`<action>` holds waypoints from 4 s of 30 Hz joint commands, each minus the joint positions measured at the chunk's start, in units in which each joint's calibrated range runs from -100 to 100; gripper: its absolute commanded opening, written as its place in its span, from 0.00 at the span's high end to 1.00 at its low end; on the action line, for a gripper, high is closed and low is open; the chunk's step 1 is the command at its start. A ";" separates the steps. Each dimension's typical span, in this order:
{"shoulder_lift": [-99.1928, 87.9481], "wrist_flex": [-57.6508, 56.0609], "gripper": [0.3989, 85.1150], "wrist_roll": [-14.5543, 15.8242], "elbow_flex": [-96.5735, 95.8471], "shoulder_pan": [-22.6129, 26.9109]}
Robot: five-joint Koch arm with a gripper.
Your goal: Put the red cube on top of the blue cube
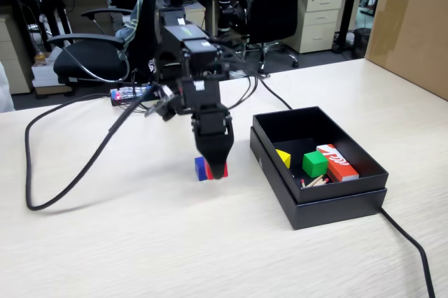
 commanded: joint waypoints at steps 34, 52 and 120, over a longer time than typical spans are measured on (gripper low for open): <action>-27.18 4.45 0.99 1.56 -31.74 0.54; -21.56 6.00 0.99 1.56 -27.48 0.15; -72.16 6.00 0.42 1.51 -49.87 2.34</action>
